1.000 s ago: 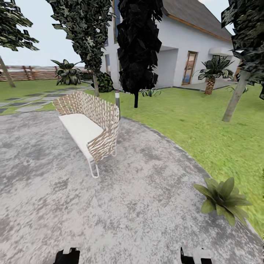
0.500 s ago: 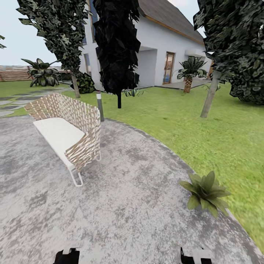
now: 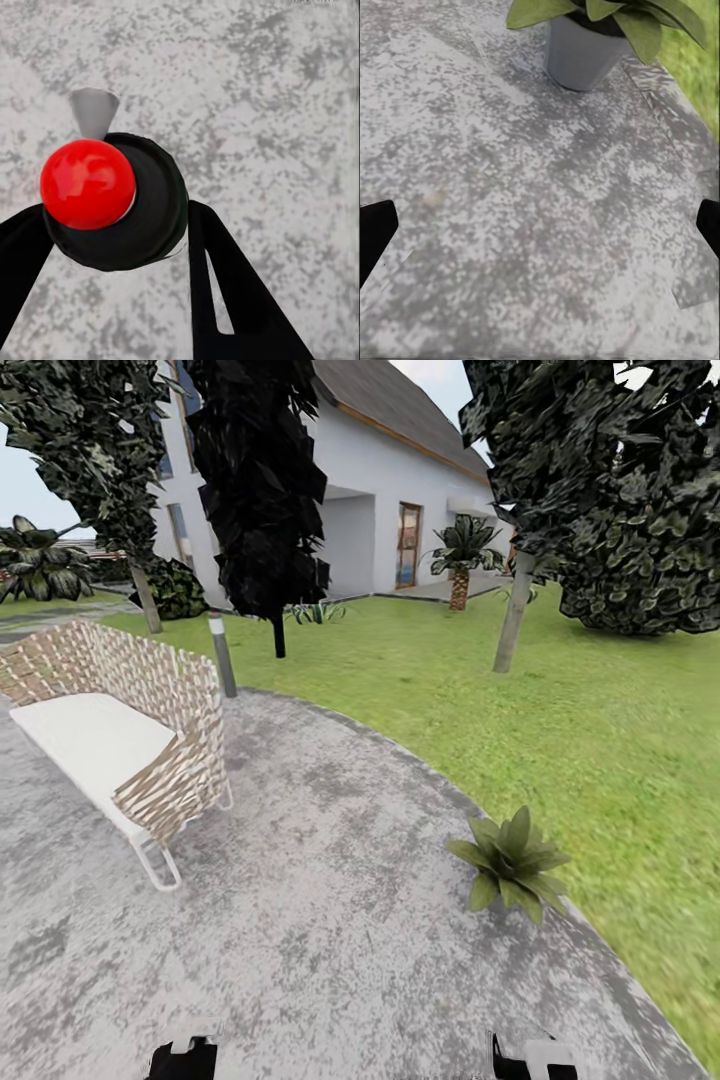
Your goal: Pick up the pesticide atomizer in the garden and spray insectifuge to fully cover both potted plants in the garden.
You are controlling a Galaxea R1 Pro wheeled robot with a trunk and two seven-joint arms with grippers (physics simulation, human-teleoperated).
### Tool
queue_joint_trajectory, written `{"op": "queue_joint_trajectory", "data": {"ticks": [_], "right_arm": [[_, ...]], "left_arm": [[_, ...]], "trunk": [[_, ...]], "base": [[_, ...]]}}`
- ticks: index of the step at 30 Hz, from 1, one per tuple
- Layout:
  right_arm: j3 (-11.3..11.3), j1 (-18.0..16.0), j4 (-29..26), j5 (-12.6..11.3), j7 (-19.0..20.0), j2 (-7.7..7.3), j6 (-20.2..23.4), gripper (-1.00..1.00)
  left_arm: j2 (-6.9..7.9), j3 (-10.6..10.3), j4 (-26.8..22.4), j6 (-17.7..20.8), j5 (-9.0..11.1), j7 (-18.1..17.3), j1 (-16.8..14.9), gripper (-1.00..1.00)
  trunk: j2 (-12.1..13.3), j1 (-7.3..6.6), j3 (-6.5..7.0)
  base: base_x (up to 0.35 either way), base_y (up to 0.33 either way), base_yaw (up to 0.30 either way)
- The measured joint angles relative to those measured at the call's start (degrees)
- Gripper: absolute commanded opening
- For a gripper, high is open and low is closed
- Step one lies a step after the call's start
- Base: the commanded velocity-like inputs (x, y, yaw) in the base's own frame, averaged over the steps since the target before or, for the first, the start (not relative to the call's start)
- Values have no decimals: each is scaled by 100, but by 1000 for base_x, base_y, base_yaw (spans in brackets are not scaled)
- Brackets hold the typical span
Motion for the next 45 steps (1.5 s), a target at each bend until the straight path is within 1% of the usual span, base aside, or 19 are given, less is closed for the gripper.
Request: {"op": "queue_joint_trajectory", "data": {"ticks": [21, 27, 38, 45], "right_arm": [[0, 0, 0, 0, 0, 0, 0, 100], [-1, 0, 0, -1, 0, 0, 1, 100], [0, 1, 0, -1, 1, 0, 2, 100], [1, 0, 0, 0, 1, 0, 1, 100]], "left_arm": [[-14, 4, 0, 0, 0, 0, 0, -100], [-13, 6, 0, -1, 0, 1, 0, -100], [-5, 7, 1, -3, 0, 1, -1, -100], [-6, 5, 1, -1, 0, 1, -1, -100]], "trunk": [[0, -1, 0], [0, -3, 0], [0, -3, 0], [0, -2, 0]], "base": [[7, 0, -300], [265, 111, -300], [281, 225, -300], [184, 161, -300]]}}
